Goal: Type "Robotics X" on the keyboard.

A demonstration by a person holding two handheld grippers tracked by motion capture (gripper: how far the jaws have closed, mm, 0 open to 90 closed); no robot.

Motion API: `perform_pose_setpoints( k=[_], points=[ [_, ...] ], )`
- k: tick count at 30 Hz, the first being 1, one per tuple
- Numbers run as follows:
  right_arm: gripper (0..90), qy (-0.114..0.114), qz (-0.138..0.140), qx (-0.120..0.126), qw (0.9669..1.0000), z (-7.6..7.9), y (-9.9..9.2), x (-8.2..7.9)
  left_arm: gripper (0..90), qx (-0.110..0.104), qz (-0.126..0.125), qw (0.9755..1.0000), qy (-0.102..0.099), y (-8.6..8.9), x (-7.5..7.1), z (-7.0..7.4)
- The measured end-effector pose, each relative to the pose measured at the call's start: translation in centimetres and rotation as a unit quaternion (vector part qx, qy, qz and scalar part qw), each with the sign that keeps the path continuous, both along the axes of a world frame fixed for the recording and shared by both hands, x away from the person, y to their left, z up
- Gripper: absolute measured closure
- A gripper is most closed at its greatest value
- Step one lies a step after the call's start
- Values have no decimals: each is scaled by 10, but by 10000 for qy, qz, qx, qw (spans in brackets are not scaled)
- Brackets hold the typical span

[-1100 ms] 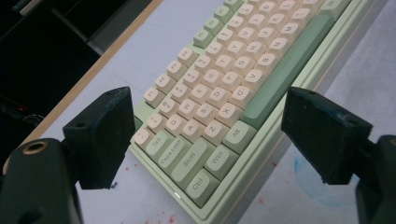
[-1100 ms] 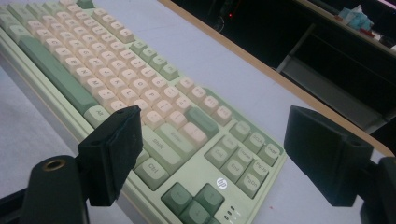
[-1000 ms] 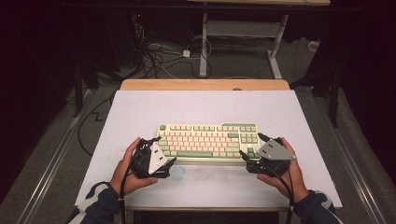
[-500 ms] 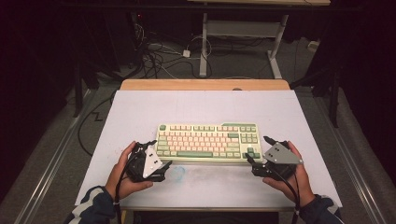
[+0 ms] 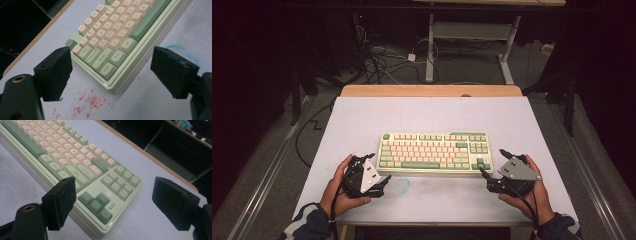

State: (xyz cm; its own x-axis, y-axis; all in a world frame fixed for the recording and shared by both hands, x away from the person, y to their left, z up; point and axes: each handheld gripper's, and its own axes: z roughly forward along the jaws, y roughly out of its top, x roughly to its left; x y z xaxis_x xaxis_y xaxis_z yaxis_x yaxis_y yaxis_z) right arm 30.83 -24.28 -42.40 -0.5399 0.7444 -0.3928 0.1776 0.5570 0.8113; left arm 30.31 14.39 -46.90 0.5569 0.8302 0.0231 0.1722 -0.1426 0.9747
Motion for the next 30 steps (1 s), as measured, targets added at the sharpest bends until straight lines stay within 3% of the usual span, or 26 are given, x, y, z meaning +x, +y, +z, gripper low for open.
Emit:
perform_pose_setpoints(
  k=[13, 23, 28, 30],
  points=[
    [200, 86, -205, -39, 9997, -7, -19, -3, 162, -28, 161, 9996, 215, 18, -2, -9],
    [199, 181, -548, -13, 9983, -19, -42, -4, 163, -47, 272, 9989, 372, 28, 1, -16],
    [201, 366, -730, 99, 9966, -30, -56, -3, 170, -49, 364, 9980, 505, 31, 5, -22],
    [201, 464, -801, 136, 9956, -35, -59, -4, 170, 66, 367, 9975, 598, 32, 5, -24]
  ],
)
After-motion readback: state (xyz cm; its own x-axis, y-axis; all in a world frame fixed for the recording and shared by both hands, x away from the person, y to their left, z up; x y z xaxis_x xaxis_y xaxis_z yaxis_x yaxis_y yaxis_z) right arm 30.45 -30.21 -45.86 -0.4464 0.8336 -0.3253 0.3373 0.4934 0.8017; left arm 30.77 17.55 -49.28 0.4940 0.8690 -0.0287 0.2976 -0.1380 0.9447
